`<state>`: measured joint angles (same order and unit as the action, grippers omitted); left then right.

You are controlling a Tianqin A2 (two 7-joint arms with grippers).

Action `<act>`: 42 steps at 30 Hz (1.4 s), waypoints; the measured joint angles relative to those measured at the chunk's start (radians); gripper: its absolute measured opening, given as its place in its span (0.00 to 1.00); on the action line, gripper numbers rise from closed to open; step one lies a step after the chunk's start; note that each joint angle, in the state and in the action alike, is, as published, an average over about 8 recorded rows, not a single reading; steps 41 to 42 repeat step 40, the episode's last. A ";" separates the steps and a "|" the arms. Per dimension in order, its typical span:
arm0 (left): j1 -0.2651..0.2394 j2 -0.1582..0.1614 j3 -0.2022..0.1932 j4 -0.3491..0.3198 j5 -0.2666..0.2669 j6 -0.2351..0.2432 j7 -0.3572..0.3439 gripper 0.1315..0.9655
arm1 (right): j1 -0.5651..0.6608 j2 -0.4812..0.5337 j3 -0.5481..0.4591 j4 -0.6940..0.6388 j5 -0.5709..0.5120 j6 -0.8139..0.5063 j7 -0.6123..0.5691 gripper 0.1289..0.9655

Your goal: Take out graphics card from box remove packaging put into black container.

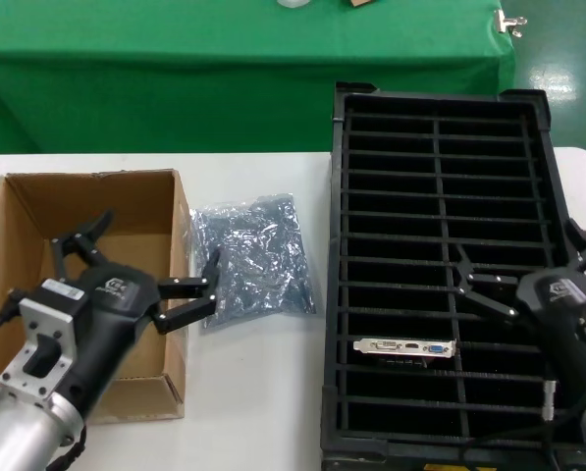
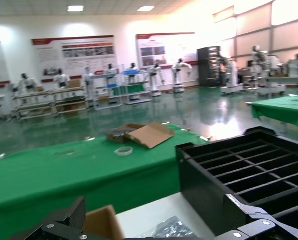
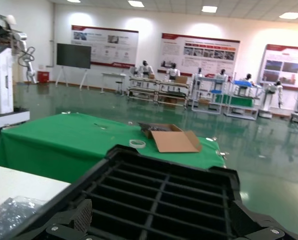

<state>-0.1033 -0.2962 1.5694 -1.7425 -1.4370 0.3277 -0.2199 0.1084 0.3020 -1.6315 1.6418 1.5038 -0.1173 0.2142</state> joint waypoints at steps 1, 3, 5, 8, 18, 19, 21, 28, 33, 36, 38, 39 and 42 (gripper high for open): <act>0.004 0.000 0.001 0.006 -0.016 -0.014 0.010 1.00 | -0.005 0.000 0.001 -0.002 0.013 0.005 -0.009 1.00; 0.013 0.000 0.004 0.018 -0.046 -0.042 0.028 1.00 | -0.014 0.000 0.004 -0.005 0.038 0.015 -0.027 1.00; 0.022 -0.001 0.007 0.030 -0.078 -0.070 0.047 1.00 | -0.023 0.000 0.007 -0.009 0.063 0.025 -0.046 1.00; 0.035 -0.001 0.010 0.049 -0.124 -0.112 0.075 1.00 | -0.037 -0.001 0.011 -0.014 0.101 0.040 -0.073 1.00; 0.079 -0.003 0.023 0.109 -0.277 -0.250 0.168 1.00 | -0.083 -0.002 0.024 -0.032 0.226 0.089 -0.163 1.00; 0.083 -0.003 0.024 0.113 -0.289 -0.261 0.175 1.00 | -0.086 -0.002 0.025 -0.033 0.235 0.093 -0.170 1.00; 0.088 -0.003 0.026 0.121 -0.307 -0.277 0.186 1.00 | -0.092 -0.002 0.027 -0.035 0.251 0.099 -0.181 1.00; 0.092 -0.003 0.027 0.127 -0.324 -0.292 0.196 1.00 | -0.097 -0.002 0.028 -0.037 0.264 0.105 -0.191 1.00; 0.092 -0.003 0.027 0.127 -0.324 -0.292 0.196 1.00 | -0.097 -0.002 0.028 -0.037 0.264 0.105 -0.191 1.00; 0.092 -0.003 0.027 0.127 -0.324 -0.292 0.196 1.00 | -0.097 -0.002 0.028 -0.037 0.264 0.105 -0.191 1.00; 0.092 -0.003 0.027 0.127 -0.324 -0.292 0.196 1.00 | -0.097 -0.002 0.028 -0.037 0.264 0.105 -0.191 1.00; 0.092 -0.003 0.027 0.127 -0.324 -0.292 0.196 1.00 | -0.097 -0.002 0.028 -0.037 0.264 0.105 -0.191 1.00; 0.092 -0.003 0.027 0.127 -0.324 -0.292 0.196 1.00 | -0.097 -0.002 0.028 -0.037 0.264 0.105 -0.191 1.00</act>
